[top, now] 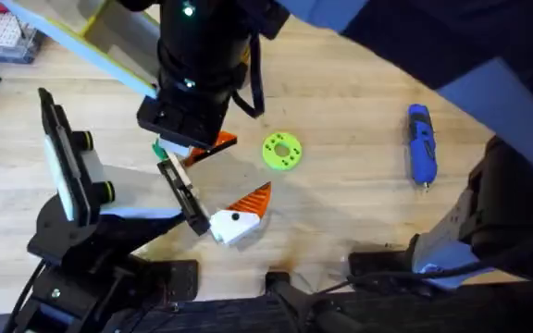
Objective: Pick up the gripper from the table and insert it into the empty holder that is missing its gripper. Then pick up a screw, insert it into the mounting hole, and use the screwdriver to tighten it. Finally, clean up the table by picking up the vegetable and placing it into the bucket.
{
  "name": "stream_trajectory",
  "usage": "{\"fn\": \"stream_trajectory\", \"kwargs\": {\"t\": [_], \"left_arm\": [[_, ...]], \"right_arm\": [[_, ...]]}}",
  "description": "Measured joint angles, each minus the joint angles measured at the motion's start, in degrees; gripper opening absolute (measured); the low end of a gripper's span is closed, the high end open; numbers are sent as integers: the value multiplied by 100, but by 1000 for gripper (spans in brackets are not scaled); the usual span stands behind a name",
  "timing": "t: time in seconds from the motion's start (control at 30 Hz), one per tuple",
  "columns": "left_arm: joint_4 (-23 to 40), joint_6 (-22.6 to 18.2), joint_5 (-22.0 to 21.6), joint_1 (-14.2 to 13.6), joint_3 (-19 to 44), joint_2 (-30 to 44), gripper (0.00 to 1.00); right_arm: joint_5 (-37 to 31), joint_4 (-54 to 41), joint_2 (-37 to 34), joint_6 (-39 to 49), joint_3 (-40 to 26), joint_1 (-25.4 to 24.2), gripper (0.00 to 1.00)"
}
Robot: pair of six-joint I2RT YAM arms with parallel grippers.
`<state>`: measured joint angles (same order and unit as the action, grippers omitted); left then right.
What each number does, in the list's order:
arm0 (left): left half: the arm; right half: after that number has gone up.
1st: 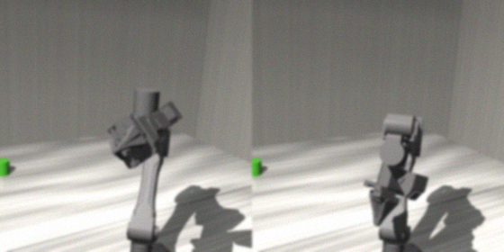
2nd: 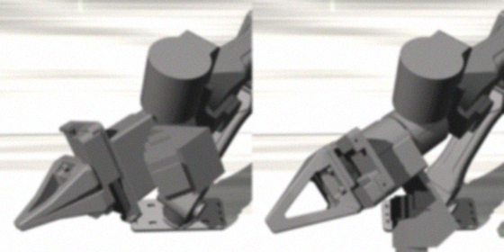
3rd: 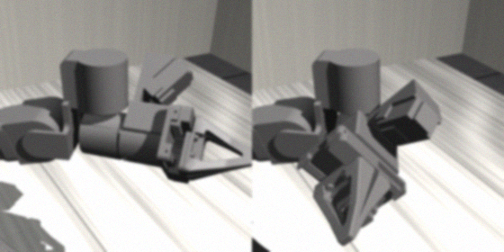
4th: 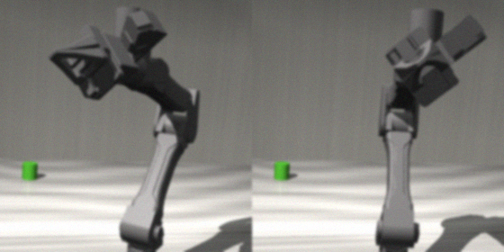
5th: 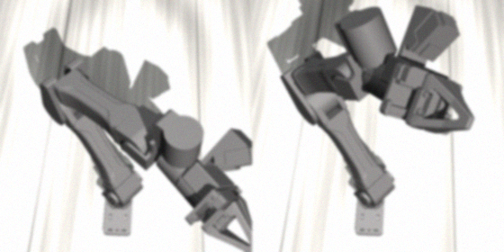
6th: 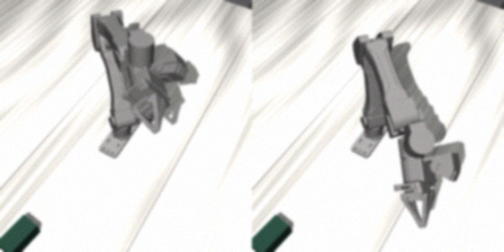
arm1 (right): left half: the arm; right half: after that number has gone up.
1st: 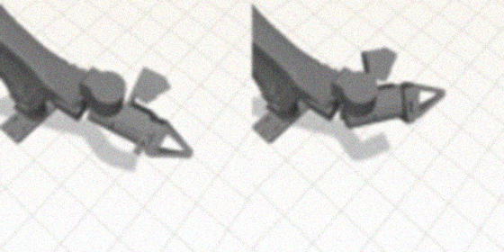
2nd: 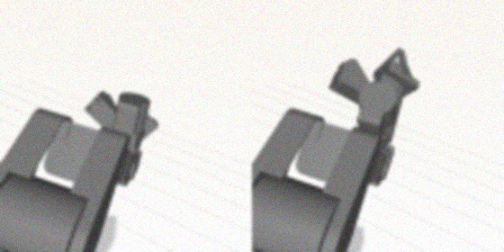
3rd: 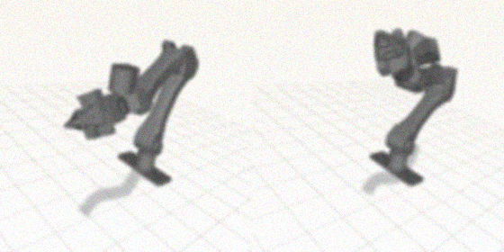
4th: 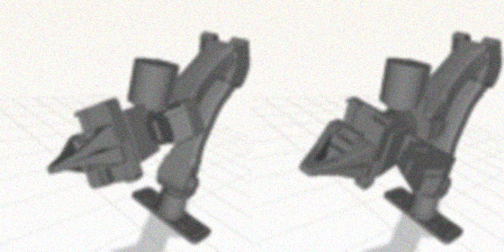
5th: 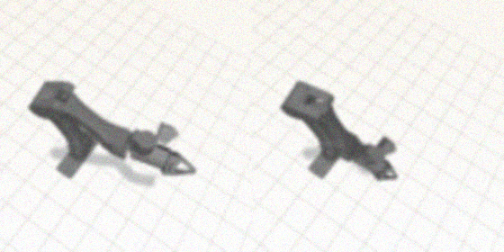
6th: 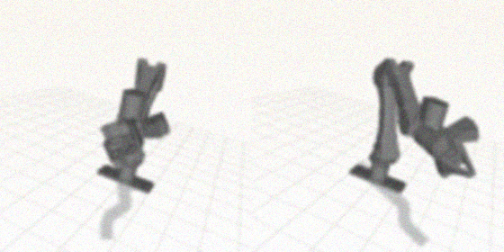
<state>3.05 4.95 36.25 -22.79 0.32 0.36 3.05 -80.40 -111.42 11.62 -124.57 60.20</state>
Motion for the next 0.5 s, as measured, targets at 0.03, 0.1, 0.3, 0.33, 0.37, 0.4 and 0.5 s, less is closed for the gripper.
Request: {"fn": "stream_trajectory", "kwargs": {"t": [0.03,0.1,0.3,0.33,0.37,0.4,0.5], "left_arm": [[0,0,0,0,0,0,992],[0,0,0,0,0,0,992],[0,0,0,0,0,0,992],[0,0,0,0,0,0,992],[0,0,0,0,0,0,992],[0,0,0,0,0,0,992],[2,0,0,0,0,0,992]], "right_arm": [[0,0,0,0,0,0,11],[0,3,0,0,0,0,11],[0,8,-22,0,0,0,11],[0,18,-38,0,-4,0,11],[0,25,-61,0,-4,0,11],[0,27,-83,0,-4,0,11],[0,45,-147,0,-4,0,11]]}}
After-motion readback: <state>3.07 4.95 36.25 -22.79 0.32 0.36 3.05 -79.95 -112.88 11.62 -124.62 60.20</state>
